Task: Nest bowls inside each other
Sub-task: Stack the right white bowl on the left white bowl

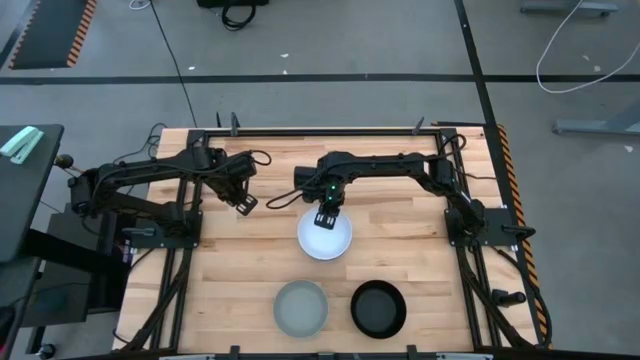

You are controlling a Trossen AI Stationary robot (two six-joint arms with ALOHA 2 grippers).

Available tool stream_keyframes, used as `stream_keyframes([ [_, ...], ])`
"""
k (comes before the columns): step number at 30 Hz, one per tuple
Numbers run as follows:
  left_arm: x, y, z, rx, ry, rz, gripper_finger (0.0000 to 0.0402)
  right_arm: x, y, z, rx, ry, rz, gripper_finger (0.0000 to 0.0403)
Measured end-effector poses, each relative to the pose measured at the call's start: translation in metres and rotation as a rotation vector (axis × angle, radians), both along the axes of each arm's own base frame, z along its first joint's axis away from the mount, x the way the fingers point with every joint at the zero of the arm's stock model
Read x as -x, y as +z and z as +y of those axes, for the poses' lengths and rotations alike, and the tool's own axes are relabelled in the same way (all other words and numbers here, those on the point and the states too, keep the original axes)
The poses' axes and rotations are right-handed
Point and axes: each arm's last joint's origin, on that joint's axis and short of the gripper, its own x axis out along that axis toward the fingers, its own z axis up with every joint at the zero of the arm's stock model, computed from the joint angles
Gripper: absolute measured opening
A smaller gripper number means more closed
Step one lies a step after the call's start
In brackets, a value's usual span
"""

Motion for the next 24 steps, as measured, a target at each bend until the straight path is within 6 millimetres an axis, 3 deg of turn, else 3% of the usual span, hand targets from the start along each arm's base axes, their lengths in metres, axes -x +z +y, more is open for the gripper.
stream_keyframes([
  [10,0.0,0.0,0.0,0.0,0.0,0.0,0.0032,0.001,0.0,0.001,-0.01,0.001,0.013,0.0126],
  [18,0.0,0.0,0.0,0.001,0.005,0.0,0.001,0.007,0.0,-0.011,-0.017,-0.028,0.06,0.0124],
  [24,-0.001,0.0,0.0,-0.002,0.005,-0.006,0.0012,0.015,0.023,-0.017,-0.007,-0.045,-0.001,0.0124],
])
